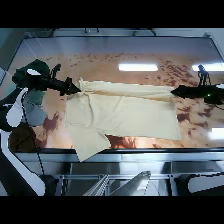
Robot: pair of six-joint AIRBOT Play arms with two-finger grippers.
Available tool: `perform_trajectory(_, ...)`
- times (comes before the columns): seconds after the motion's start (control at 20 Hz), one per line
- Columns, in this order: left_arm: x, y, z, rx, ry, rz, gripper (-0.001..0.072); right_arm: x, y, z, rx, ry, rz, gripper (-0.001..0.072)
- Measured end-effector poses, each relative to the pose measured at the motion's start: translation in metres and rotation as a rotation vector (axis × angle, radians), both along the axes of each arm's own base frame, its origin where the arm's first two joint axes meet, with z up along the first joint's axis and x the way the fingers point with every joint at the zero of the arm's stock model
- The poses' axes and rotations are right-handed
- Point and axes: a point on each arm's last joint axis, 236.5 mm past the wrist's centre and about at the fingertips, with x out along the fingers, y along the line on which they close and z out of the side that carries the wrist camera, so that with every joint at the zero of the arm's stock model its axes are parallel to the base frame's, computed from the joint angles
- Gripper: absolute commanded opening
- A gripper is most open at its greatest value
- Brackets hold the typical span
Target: Fold the shirts.
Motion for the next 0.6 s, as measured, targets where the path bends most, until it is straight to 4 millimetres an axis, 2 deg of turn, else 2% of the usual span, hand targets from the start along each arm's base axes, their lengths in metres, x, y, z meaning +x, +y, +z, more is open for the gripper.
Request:
perform_trajectory(0.05,0.002,-0.001,0.002,-0.010,-0.005,0.006,0.0635,0.000,-0.001,0.000,-0.001,-0.001,-0.002,0.0248)
perform_trajectory(0.1,0.004,0.000,0.006,-0.022,-0.012,0.012,0.0706,0.000,-0.002,0.000,-0.004,-0.001,-0.003,0.0324)
perform_trajectory(0.3,0.002,0.017,0.033,-0.079,0.020,0.018,0.0703,-0.018,-0.018,0.008,-0.015,0.047,0.000,0.0322)
perform_trajectory(0.35,-0.004,0.022,0.040,-0.094,0.044,0.010,0.0676,-0.029,-0.024,0.009,-0.013,0.077,0.000,0.0322)
perform_trajectory(0.4,-0.012,0.026,0.045,-0.106,0.071,0.005,0.0604,-0.041,-0.029,0.009,-0.003,0.111,0.004,0.0318)
perform_trajectory(0.45,-0.024,0.031,0.049,-0.112,0.099,-0.007,0.0581,-0.058,-0.033,0.007,0.018,0.158,0.011,0.0318)
perform_trajectory(0.6,-0.068,0.043,0.049,-0.081,0.182,-0.029,0.0582,-0.113,-0.036,-0.006,0.107,0.294,-0.011,0.0324)
